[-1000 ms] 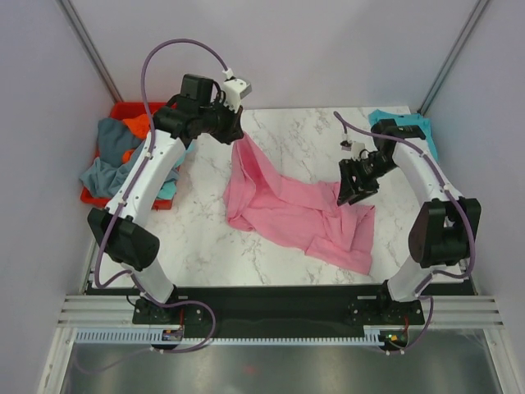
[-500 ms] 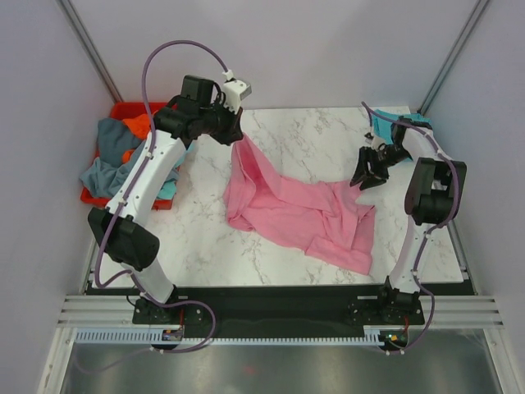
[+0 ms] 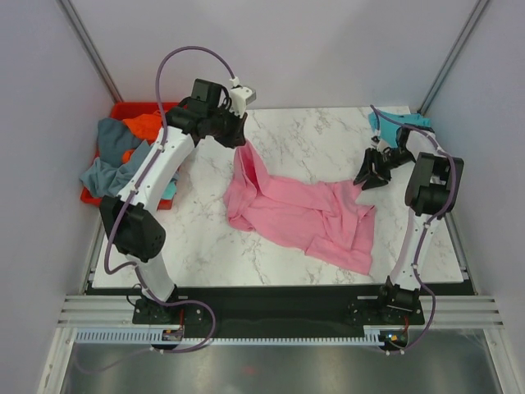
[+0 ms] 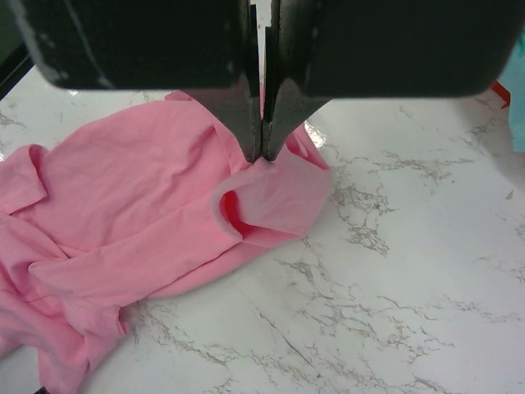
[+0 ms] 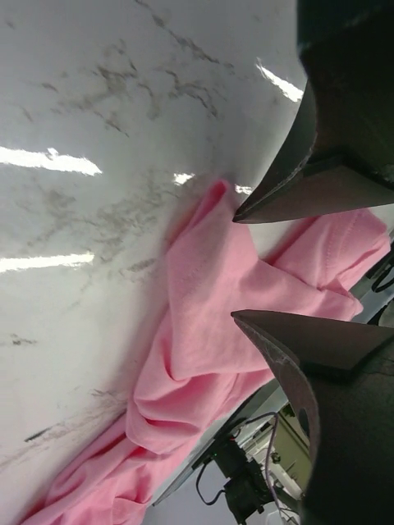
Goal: Fold and stack the t-shirts
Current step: Flatten the tshirt out
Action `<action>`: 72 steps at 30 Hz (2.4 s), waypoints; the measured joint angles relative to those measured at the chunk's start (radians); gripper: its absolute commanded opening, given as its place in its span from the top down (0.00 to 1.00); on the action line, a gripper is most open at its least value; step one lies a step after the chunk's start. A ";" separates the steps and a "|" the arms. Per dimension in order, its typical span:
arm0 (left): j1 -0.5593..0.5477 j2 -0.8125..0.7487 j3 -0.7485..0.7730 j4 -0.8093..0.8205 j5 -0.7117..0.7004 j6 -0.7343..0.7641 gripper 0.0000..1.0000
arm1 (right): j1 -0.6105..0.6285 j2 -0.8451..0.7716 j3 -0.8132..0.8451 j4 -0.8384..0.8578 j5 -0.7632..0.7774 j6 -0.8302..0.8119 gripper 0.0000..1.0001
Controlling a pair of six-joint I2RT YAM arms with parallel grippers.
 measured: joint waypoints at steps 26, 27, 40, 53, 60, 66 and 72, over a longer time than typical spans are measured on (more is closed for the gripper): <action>-0.002 0.023 0.021 -0.002 -0.007 0.000 0.98 | -0.078 0.038 0.063 0.003 0.013 0.008 0.45; -0.002 0.023 0.021 -0.002 -0.007 0.000 0.98 | -0.084 0.037 0.063 0.002 0.014 0.008 0.45; -0.002 0.051 0.023 -0.002 0.001 0.000 0.98 | -0.113 0.049 0.062 0.005 0.034 0.003 0.45; -0.006 0.051 0.023 -0.002 -0.011 0.000 0.98 | -0.085 0.087 0.098 -0.022 -0.008 0.008 0.48; -0.009 0.052 0.023 -0.002 -0.016 0.000 0.98 | -0.063 0.103 0.111 -0.026 -0.019 0.009 0.57; -0.009 0.052 0.023 -0.002 -0.019 0.000 0.98 | -0.054 0.109 0.119 -0.023 -0.011 0.009 0.65; -0.009 0.052 0.023 -0.002 -0.023 0.000 0.98 | -0.054 0.128 0.139 -0.022 -0.004 0.009 0.77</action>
